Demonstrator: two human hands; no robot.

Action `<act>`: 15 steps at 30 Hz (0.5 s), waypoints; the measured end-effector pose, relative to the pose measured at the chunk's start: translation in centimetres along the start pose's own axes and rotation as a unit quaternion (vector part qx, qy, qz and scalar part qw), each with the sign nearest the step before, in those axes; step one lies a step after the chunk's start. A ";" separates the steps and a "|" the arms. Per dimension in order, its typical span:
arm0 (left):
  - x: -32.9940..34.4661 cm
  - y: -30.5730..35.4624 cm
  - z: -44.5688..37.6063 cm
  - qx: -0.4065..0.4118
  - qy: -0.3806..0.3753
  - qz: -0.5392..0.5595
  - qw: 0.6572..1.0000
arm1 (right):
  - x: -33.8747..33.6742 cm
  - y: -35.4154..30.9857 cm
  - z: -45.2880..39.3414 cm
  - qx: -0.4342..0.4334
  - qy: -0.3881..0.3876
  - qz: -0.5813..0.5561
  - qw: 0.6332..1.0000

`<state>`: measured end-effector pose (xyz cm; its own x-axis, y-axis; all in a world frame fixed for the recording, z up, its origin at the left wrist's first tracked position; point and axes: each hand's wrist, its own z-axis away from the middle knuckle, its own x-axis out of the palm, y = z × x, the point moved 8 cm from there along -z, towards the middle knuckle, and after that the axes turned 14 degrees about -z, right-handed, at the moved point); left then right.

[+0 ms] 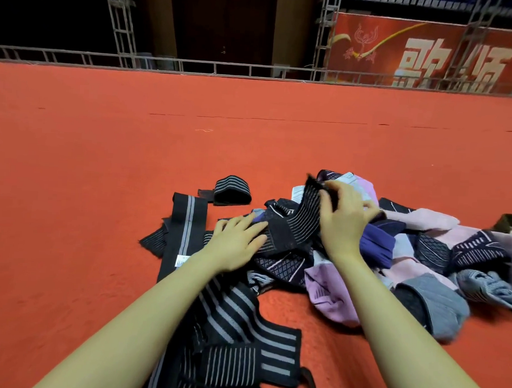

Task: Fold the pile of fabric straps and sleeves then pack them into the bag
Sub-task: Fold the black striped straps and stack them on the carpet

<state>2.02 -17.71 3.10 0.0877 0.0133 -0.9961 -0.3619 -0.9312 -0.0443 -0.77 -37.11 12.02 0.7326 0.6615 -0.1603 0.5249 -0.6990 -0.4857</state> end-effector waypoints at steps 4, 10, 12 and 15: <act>-1.5 -3.0 1.3 -0.058 0.095 -0.026 0.993 | 3.9 -3.8 3.0 -0.082 -0.079 -0.016 0.993; 1.0 -9.1 5.1 -0.139 0.062 -0.017 0.988 | 8.3 -7.4 5.4 -0.134 -0.139 -0.009 0.981; 1.5 -9.8 5.5 -0.150 0.060 -0.008 0.987 | 9.3 -8.7 5.8 -0.163 -0.151 -0.013 0.975; 2.1 -10.2 5.8 -0.173 0.053 0.013 0.983 | 11.2 -9.8 7.2 -0.196 -0.193 -0.002 0.961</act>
<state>0.53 -6.07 0.99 0.1861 -0.0342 -0.9819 -0.0294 -0.9991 0.0292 -0.83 -20.92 8.74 0.5547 0.6632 -0.5024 0.7060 -0.6947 -0.1375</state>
